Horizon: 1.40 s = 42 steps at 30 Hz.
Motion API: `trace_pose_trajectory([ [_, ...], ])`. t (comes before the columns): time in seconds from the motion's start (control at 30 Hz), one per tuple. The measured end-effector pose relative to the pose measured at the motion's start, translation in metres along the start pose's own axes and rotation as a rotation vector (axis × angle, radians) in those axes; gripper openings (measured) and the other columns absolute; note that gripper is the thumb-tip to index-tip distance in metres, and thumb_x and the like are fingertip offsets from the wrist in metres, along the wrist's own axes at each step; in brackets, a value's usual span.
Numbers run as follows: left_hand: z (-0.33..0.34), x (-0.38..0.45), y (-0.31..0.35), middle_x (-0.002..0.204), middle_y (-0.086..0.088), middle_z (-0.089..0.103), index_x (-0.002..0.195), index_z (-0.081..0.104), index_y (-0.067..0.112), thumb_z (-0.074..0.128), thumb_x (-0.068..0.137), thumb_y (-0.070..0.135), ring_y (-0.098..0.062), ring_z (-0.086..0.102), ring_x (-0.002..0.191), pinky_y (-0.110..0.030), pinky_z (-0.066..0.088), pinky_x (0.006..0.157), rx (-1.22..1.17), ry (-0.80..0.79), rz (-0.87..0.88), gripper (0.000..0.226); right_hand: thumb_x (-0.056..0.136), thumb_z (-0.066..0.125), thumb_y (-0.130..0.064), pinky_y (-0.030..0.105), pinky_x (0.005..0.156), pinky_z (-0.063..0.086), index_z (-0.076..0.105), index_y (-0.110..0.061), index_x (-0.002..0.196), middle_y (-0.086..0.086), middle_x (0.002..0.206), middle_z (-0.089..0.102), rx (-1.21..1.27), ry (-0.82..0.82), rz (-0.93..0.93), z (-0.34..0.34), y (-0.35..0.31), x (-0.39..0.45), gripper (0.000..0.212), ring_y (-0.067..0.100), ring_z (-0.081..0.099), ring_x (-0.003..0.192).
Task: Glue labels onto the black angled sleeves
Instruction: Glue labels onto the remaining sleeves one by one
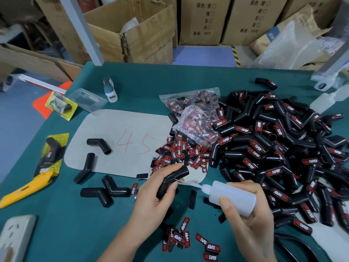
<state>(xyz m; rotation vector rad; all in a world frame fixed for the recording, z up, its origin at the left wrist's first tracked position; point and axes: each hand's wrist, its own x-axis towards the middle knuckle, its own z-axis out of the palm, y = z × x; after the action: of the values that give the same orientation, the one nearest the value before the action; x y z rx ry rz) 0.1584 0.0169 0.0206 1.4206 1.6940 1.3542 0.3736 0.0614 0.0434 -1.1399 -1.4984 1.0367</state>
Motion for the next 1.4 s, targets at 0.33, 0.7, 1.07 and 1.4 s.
trace_pose_trajectory([
  [0.33, -0.0009, 0.0012, 0.003, 0.12, 0.017, 0.072, 0.135, 0.057, 0.056, 0.057, 0.099, 0.03, -0.004, 0.068, 0.101, -0.01, 0.045, 0.089, 0.016, 0.003, 0.007, 0.045, 0.079, 0.075, -0.047, 0.031, 0.057, 0.054, 0.067, -0.038, 0.108, -0.01, 0.102, 0.068, -0.005, -0.01, 0.004, -0.0001, 0.0008, 0.0001, 0.031, 0.013, 0.067, 0.081],
  [0.7, 0.0001, -0.0001, 0.0006, 0.09, 0.011, 0.071, 0.132, 0.058, 0.055, 0.057, 0.1, 0.033, -0.013, 0.065, 0.08, -0.014, 0.047, 0.075, -0.049, -0.018, -0.022, 0.039, 0.079, 0.074, -0.047, 0.023, 0.061, 0.053, 0.067, -0.039, 0.106, -0.009, 0.101, 0.067, -0.008, -0.01, -0.01, -0.0012, -0.0016, 0.0005, 0.029, 0.012, 0.067, 0.082],
  [1.07, -0.0008, 0.0008, 0.0039, 0.09, 0.008, 0.071, 0.13, 0.059, 0.053, 0.056, 0.098, 0.036, -0.019, 0.065, 0.083, -0.02, 0.05, 0.078, -0.131, -0.046, -0.08, 0.036, 0.08, 0.074, -0.046, 0.018, 0.064, 0.052, 0.066, -0.042, 0.106, -0.01, 0.102, 0.067, -0.034, -0.019, -0.029, 0.0004, -0.0032, 0.0021, 0.028, 0.011, 0.067, 0.086],
  [1.4, -0.0006, 0.0016, 0.0036, 0.091, 0.007, 0.071, 0.131, 0.059, 0.05, 0.055, 0.098, 0.031, -0.012, 0.066, 0.085, -0.015, 0.048, 0.082, -0.138, -0.061, -0.077, 0.039, 0.078, 0.074, -0.047, 0.022, 0.06, 0.052, 0.066, -0.045, 0.105, -0.011, 0.101, 0.066, -0.021, -0.008, -0.025, 0.0014, -0.0061, 0.0012, 0.028, 0.011, 0.067, 0.083],
])
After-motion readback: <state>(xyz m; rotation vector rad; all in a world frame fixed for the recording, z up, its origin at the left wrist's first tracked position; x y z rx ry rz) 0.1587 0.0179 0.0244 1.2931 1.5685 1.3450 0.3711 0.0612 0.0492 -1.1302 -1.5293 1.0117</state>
